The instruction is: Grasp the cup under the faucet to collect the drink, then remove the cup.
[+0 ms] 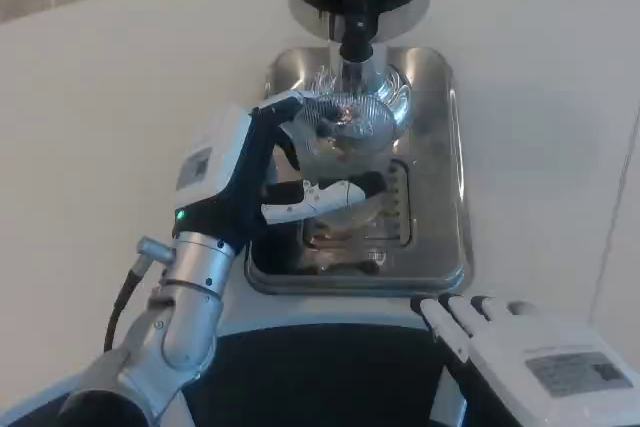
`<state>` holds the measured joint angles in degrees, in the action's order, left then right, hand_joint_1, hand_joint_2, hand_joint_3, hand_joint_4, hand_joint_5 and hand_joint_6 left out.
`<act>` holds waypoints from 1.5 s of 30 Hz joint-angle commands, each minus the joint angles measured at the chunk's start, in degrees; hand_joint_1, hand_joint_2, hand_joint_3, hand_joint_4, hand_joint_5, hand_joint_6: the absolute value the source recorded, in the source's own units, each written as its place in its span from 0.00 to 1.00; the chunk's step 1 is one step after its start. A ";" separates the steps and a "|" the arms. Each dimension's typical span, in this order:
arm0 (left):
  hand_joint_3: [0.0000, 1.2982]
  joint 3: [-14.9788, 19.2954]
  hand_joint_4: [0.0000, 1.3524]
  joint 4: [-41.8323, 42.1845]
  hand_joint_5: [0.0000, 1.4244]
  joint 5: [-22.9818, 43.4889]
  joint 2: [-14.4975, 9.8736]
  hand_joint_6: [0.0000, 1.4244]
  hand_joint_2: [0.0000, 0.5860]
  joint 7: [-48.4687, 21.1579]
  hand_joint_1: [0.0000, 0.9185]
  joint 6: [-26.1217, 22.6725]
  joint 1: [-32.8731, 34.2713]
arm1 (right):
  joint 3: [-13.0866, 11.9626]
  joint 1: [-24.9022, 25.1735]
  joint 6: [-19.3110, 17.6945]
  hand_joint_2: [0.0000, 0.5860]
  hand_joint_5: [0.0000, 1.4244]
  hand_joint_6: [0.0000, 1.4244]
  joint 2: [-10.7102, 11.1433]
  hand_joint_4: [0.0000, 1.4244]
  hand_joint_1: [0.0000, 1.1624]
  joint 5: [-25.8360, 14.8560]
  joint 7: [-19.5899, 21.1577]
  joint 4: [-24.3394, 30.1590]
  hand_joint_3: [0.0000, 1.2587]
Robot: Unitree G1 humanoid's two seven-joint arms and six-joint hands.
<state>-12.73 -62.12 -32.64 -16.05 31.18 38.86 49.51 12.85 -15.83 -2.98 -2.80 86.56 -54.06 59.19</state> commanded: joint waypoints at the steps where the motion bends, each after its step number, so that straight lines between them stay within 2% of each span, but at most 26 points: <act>1: 0.33 -1.12 0.23 -0.70 0.44 -0.94 -1.87 0.68 0.10 1.69 0.40 0.61 1.00 | 0.21 0.65 0.42 0.87 0.00 0.00 -2.87 0.00 0.43 -0.35 -1.26 0.81 0.00; 3: 0.31 -1.43 0.22 -0.85 0.43 -1.08 -2.12 0.65 0.11 1.94 0.39 0.60 1.14 | 0.29 0.87 0.61 0.87 0.00 0.00 -2.96 0.00 0.43 -0.30 -1.54 0.81 0.00; 8: 0.21 -2.08 0.12 -0.95 0.29 -1.01 -2.92 0.40 0.09 1.74 0.35 0.80 1.26 | 0.75 1.13 1.28 0.86 0.00 0.00 -3.02 0.00 0.43 -0.12 -2.21 0.81 0.00; 11: 0.13 -2.18 0.07 -0.93 0.24 -0.67 -3.33 0.32 0.07 1.03 0.32 1.21 1.30 | 0.99 1.23 1.68 0.86 0.00 0.00 -3.00 0.00 0.43 0.01 -2.45 0.81 0.00; 18: 0.05 -2.04 0.03 -0.35 0.20 0.52 -4.15 0.28 0.05 -1.35 0.28 2.75 1.31 | 1.46 1.50 2.54 0.85 0.00 0.00 -2.77 0.00 0.42 0.10 -2.66 0.59 0.00; 24: 0.04 -1.56 0.01 0.77 0.19 1.46 -4.99 0.27 0.05 -1.87 0.26 4.17 0.74 | 1.79 2.37 3.09 0.84 0.00 0.00 -2.67 0.00 0.42 0.24 -2.41 -0.11 0.00; 28: 0.03 -0.49 0.00 1.94 0.19 2.59 -6.34 0.26 0.05 -2.06 0.24 7.32 -0.47 | 1.65 2.98 3.60 0.84 0.00 0.00 -2.56 0.00 0.42 -0.26 -1.45 -0.64 0.00; 36: 0.03 1.74 0.01 6.19 0.20 4.87 -10.00 0.26 0.06 -4.11 0.21 12.96 -4.68 | 0.47 4.28 4.93 0.84 0.00 0.00 -2.17 0.00 0.41 -2.10 1.19 -1.58 0.00; 41: 0.06 4.28 0.05 9.68 0.21 6.74 -12.52 0.27 0.08 -6.54 0.16 13.89 -8.01 | -0.49 5.18 6.42 0.83 0.00 0.00 -2.31 0.00 0.41 -4.46 2.50 -1.85 0.00; 44: 0.06 5.54 0.06 12.60 0.22 6.40 -14.58 0.28 0.10 -6.96 0.14 14.02 -10.83 | -1.79 6.55 7.87 0.83 0.00 0.00 -2.23 0.00 0.41 -6.72 2.88 -2.04 0.00; 45: 0.07 5.89 0.06 13.83 0.22 6.15 -15.55 0.28 0.10 -7.37 0.14 14.07 -12.12 | -2.64 7.42 8.73 0.84 0.00 0.00 -2.26 0.00 0.38 -7.73 3.12 -2.05 0.00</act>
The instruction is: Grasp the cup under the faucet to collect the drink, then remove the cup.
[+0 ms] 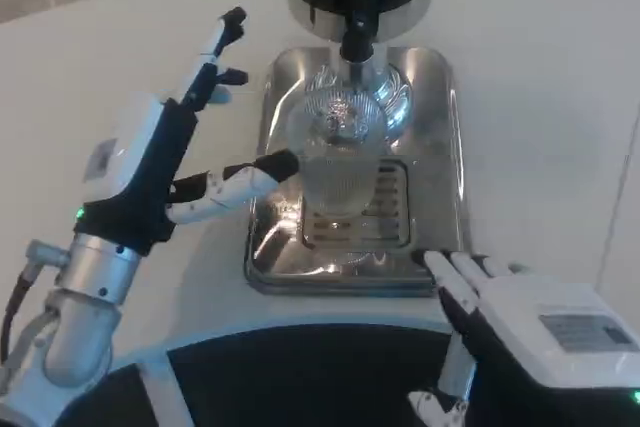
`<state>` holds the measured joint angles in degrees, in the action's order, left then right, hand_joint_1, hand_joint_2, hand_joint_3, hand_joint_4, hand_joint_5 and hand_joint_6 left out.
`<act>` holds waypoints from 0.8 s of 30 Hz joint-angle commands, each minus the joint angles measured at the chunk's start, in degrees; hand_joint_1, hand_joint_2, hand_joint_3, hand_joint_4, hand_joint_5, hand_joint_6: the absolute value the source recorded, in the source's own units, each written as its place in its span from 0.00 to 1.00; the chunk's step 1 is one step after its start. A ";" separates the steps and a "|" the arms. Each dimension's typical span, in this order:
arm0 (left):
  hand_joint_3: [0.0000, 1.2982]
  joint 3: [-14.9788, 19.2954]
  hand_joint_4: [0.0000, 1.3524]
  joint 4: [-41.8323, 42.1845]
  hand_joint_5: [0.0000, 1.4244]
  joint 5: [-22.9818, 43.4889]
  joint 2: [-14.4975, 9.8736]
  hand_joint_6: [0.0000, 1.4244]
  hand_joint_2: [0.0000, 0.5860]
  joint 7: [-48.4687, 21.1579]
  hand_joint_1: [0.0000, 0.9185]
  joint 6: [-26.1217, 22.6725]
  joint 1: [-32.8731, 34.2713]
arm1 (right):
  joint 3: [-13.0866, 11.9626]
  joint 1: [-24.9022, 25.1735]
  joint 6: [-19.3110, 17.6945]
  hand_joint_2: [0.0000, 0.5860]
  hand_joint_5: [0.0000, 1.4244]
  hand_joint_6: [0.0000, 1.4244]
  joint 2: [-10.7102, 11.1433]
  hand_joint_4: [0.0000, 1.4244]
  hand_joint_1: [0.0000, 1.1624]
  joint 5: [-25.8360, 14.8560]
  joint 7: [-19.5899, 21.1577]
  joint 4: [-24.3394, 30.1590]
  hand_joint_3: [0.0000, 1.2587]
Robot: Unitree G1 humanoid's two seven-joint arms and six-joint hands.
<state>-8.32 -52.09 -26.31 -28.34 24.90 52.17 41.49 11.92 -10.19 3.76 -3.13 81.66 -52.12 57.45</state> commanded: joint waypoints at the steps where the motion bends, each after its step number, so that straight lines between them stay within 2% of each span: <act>1: 0.07 1.70 0.06 4.66 0.22 -0.31 -3.85 0.28 0.10 -1.44 0.14 0.72 -4.96 | -2.65 2.74 2.90 0.84 0.00 0.00 -2.00 0.00 0.37 -3.92 1.43 -0.31 0.00; 8: 0.07 3.41 0.08 10.37 0.22 -0.74 -6.91 0.27 0.11 -3.16 0.12 0.06 -11.47 | -7.47 8.76 8.58 0.83 0.00 0.00 -1.64 0.00 0.32 -10.92 2.83 -0.82 0.00; 12: 0.08 4.20 0.10 15.00 0.22 -1.74 -8.98 0.26 0.13 -4.80 0.13 0.18 -16.04 | -10.43 14.47 13.71 0.85 0.00 0.00 -1.71 0.00 0.30 -16.34 3.36 -2.49 0.00; 19: 0.09 4.98 0.11 21.96 0.19 -3.63 -11.72 0.24 0.13 -7.03 0.14 0.98 -22.39 | -12.63 21.59 21.29 0.86 0.00 0.00 -1.21 0.00 0.27 -23.47 5.15 -6.29 0.00; 24: 0.10 5.57 0.11 24.59 0.17 -4.77 -13.16 0.23 0.14 -8.53 0.13 1.08 -25.26 | -12.25 24.64 24.68 0.88 0.00 0.00 -0.51 0.00 0.25 -27.24 7.74 -7.78 0.00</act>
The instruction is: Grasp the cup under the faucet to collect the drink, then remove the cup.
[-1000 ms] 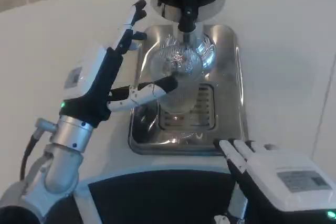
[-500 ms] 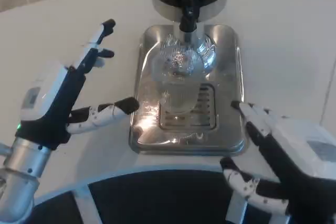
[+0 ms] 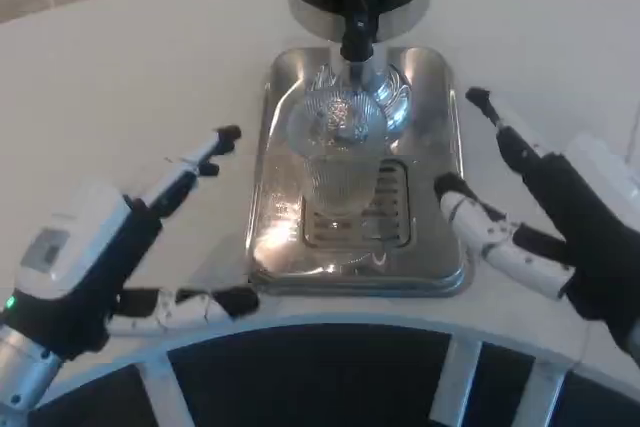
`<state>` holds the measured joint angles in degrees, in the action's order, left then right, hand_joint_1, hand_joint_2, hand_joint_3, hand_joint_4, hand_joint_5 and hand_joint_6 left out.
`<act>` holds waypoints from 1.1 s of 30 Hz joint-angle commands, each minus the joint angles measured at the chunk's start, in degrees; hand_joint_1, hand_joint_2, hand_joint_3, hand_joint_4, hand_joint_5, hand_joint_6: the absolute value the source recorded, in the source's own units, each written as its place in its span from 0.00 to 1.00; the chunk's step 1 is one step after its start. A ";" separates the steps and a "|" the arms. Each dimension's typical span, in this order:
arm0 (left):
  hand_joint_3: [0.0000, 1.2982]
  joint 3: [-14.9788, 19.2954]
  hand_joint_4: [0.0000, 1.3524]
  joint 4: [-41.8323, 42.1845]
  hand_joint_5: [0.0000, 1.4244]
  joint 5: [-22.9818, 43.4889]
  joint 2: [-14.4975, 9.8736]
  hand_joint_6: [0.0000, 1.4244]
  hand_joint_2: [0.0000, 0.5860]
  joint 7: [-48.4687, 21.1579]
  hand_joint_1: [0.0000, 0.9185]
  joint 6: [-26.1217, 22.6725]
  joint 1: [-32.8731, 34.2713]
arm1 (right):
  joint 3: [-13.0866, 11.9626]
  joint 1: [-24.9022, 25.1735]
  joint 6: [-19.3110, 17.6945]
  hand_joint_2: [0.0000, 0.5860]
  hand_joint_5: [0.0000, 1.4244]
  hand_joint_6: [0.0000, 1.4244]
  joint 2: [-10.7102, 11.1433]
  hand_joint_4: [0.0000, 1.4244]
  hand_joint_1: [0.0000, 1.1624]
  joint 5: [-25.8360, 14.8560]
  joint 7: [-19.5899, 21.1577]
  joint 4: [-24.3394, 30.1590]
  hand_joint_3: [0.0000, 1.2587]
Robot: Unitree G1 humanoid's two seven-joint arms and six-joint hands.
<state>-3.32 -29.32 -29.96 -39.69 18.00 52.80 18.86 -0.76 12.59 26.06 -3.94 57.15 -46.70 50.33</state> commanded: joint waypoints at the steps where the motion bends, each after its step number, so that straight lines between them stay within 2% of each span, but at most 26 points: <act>1: 0.10 0.67 0.11 2.14 0.16 -1.18 -2.17 0.23 0.14 -2.06 0.13 0.50 -3.15 | 0.60 2.20 2.92 0.88 0.00 0.00 0.46 0.00 0.25 -3.30 2.78 -0.78 0.00; 11: 0.08 1.80 0.07 4.98 0.12 -0.43 -4.35 0.19 0.14 -5.38 0.13 -0.17 -7.56 | 3.71 7.55 7.85 0.87 0.00 0.00 2.34 0.00 0.24 -7.33 5.87 -1.29 0.00; 21: 0.07 3.35 0.06 8.92 0.11 0.38 -3.98 0.19 0.14 -8.20 0.13 -1.58 -10.91 | 5.20 14.89 11.54 0.87 0.00 0.00 5.10 0.00 0.23 -12.58 8.20 -4.79 0.00; 33: 0.07 5.02 0.06 10.78 0.11 0.80 -3.86 0.19 0.13 -9.92 0.11 -2.77 -12.82 | 6.99 19.05 13.43 0.86 0.00 0.00 7.84 0.00 0.22 -19.22 12.76 -7.71 0.00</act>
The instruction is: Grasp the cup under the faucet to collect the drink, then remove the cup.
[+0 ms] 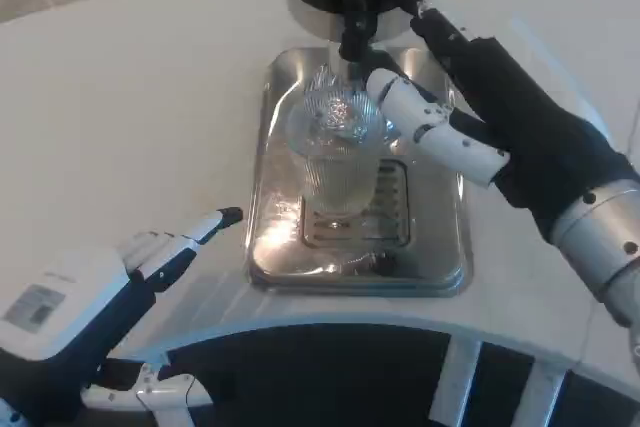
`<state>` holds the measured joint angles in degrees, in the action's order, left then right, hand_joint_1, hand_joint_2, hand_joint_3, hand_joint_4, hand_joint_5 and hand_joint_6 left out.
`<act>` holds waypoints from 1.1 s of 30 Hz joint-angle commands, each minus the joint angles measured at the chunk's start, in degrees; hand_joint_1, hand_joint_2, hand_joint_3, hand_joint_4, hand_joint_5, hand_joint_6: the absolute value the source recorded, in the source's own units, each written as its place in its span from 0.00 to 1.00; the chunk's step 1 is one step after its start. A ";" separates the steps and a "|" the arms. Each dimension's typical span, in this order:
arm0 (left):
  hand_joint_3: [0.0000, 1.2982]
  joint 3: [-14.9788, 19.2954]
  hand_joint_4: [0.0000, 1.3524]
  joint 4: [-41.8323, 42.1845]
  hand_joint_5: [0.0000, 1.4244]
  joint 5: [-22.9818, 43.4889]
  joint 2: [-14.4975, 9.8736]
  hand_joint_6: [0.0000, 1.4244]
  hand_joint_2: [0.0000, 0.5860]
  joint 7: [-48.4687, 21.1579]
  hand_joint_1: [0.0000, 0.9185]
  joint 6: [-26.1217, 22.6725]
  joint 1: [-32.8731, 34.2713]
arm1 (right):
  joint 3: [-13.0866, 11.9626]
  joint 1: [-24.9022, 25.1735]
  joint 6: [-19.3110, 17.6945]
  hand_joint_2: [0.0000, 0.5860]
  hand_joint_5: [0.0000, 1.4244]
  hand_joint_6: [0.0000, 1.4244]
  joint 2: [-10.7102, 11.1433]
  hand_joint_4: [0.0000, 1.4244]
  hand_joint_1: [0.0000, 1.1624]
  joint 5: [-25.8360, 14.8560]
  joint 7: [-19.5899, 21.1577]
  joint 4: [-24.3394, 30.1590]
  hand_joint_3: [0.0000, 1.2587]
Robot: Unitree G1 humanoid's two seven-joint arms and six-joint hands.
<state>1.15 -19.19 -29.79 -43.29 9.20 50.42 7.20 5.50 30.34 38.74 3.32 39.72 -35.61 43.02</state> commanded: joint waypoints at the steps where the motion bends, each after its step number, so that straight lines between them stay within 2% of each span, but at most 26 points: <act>1: 0.07 0.65 0.06 0.71 0.11 0.66 -0.23 0.19 0.13 -1.21 0.11 -0.44 -1.22 | 0.92 1.49 0.93 0.86 0.00 0.00 0.81 0.00 0.22 -2.20 2.05 -0.50 0.00; 13: 0.07 1.82 0.06 0.50 0.11 1.45 -0.88 0.18 0.13 -2.29 0.11 0.00 -1.75 | 3.88 3.61 2.76 0.86 0.00 0.00 2.21 0.00 0.22 -7.29 5.31 -2.11 0.00; 24: 0.07 3.47 0.06 1.11 0.11 2.47 -1.48 0.18 0.13 -3.55 0.11 -0.45 -3.20 | 5.08 5.51 2.82 0.84 0.00 0.00 3.14 0.00 0.19 -12.44 8.07 -4.57 0.00; 29: 0.07 4.09 0.06 1.66 0.11 2.76 -1.48 0.18 0.13 -3.79 0.11 -0.84 -3.97 | 6.51 5.99 3.53 0.84 0.00 0.00 4.63 0.00 0.19 -13.91 7.87 -4.31 0.00; 33: 0.08 4.52 0.06 2.14 0.11 2.95 -1.32 0.18 0.13 -4.07 0.11 -1.08 -4.32 | 7.64 6.77 3.99 0.83 0.00 0.00 6.78 0.00 0.16 -14.21 6.79 -3.64 0.00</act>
<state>5.02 -17.72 -27.56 -43.99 5.95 49.76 4.09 11.45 35.97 42.24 8.87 26.92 -27.25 38.59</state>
